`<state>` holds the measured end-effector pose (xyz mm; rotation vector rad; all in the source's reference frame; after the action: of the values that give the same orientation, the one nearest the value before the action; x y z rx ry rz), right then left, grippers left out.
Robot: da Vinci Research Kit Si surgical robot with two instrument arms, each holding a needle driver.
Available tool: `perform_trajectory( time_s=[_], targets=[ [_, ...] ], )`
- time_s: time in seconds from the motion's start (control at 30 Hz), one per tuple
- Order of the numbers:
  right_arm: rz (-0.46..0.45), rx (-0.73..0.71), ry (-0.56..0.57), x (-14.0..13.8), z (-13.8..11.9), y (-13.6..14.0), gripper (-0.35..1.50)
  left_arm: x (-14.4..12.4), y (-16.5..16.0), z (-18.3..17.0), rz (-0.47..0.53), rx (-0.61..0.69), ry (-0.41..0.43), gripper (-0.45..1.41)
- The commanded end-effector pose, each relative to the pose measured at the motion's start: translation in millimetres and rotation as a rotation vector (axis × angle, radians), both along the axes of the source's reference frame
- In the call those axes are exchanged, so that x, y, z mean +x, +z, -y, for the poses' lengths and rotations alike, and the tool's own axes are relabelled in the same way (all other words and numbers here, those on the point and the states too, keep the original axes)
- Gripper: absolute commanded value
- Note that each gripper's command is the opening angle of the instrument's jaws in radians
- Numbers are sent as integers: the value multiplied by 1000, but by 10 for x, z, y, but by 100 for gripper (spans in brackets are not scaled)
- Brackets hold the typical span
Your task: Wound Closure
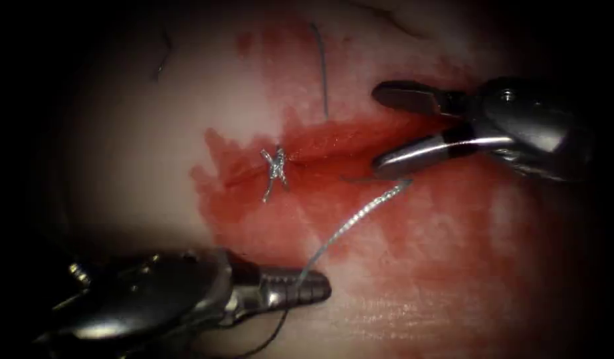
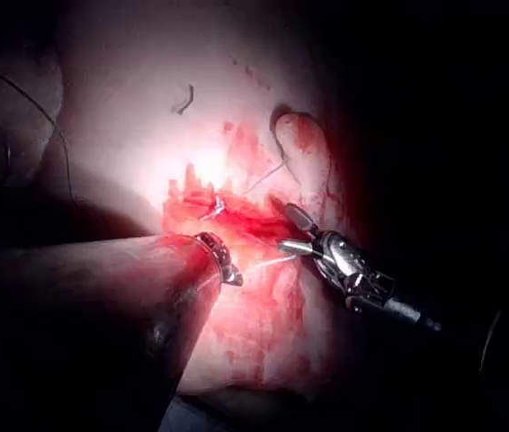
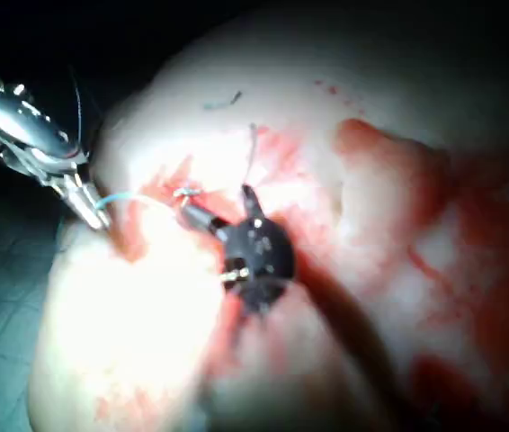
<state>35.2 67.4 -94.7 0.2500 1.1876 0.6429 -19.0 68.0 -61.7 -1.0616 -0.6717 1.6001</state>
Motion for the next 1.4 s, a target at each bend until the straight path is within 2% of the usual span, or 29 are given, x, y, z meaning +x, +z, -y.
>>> perform_trajectory(
  time_s=[0.03, 0.2, 0.27, 0.43, 0.47, 0.7, 0.83, 0.87, 0.93, 1.17, 1.27, 1.33, 1.4],
  targets=[
    [-3, -6, -13, 3, -2, -3, 130, -4, 4, -5, -12, -14, 7, -35],
    [14, -45, -24, -26, -23, -35, 126, 12, 11, -8, -138, -50, 66, -35],
    [14, -63, -11, -44, -36, -56, 126, 23, 15, -11, -202, -64, 90, -35],
    [31, -121, -61, -58, -29, -86, 126, 31, 22, -21, -286, -77, 122, -35],
    [61, -144, -118, -55, -18, -100, 126, 27, 26, -24, -319, -91, 150, -35],
    [175, -276, -310, -21, 21, -147, 120, 0, 35, -26, -383, -129, 212, -35],
    [337, -414, -418, 20, 44, -160, 118, -8, 36, -27, -402, -145, 245, -35],
    [422, -458, -492, 44, 56, -158, 118, -6, 32, -28, -403, -152, 253, -35],
    [487, -486, -531, 57, 63, -151, 118, -3, 22, -31, -410, -160, 260, -35],
    [620, -503, -618, 72, 80, -125, 113, -12, 1, -28, -416, -201, 274, -35],
    [670, -520, -635, 76, 76, -110, 113, -15, -4, -25, -419, -217, 286, -35],
    [708, -519, -635, 74, 72, -99, 103, -11, -5, -27, -416, -219, 292, -35],
    [724, -523, -635, 74, 72, -86, 106, -7, -9, -30, -410, -224, 291, -35]
  ],
)
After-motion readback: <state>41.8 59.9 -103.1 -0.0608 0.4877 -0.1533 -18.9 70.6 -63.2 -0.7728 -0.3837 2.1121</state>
